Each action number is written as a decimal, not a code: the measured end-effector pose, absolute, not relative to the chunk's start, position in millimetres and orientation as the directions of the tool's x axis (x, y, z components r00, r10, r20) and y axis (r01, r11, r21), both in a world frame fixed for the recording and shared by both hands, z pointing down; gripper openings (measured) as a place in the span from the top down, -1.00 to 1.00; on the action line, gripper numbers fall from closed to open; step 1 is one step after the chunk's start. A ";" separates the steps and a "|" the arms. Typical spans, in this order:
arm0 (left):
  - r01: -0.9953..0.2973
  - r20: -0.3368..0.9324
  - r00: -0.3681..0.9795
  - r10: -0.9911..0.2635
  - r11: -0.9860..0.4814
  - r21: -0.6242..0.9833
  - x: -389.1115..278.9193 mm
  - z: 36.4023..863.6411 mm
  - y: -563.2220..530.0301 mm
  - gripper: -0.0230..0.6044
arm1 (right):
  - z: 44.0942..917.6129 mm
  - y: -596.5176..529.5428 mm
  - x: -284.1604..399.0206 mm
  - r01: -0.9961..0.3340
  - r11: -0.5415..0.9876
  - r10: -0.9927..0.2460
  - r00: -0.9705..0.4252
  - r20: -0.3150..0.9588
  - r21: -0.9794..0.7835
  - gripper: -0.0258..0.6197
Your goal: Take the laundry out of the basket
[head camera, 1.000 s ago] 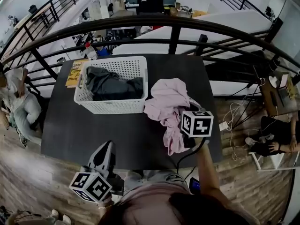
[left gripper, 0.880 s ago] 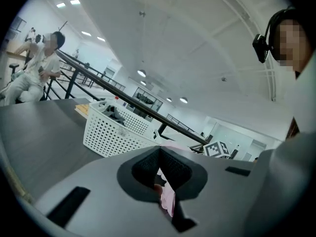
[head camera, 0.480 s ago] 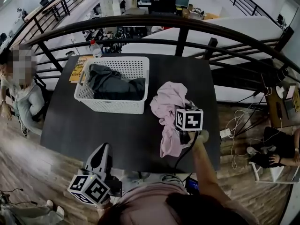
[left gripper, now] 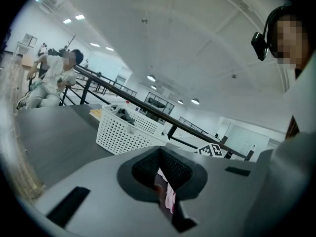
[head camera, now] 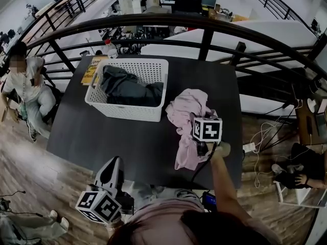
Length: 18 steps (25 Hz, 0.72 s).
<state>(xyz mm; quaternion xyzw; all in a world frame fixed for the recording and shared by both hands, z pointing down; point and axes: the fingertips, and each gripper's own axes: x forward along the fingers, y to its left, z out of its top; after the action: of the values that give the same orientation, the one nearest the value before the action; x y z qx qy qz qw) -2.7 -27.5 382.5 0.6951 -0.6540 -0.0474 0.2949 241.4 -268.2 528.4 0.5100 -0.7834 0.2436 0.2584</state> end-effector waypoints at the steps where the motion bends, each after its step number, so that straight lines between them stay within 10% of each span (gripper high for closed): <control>1: -0.882 0.319 0.141 -0.937 0.028 0.471 -2.0 381.8 -27.3 0.94 | 528.1 -267.3 241.0 -0.924 0.363 -0.674 -0.348 0.652 -0.118 0.27; 18: -0.879 0.313 0.250 -0.916 -0.079 0.471 -8.9 385.4 -51.1 0.94 | 535.9 -248.9 245.6 -0.933 0.354 -0.686 -0.307 0.660 -0.067 0.17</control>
<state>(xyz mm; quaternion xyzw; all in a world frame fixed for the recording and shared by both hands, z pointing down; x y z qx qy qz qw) -8.9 -51.1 385.4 0.7339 -0.6114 -0.0320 0.2941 245.6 -248.9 535.9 0.5214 -0.7761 0.2263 0.2730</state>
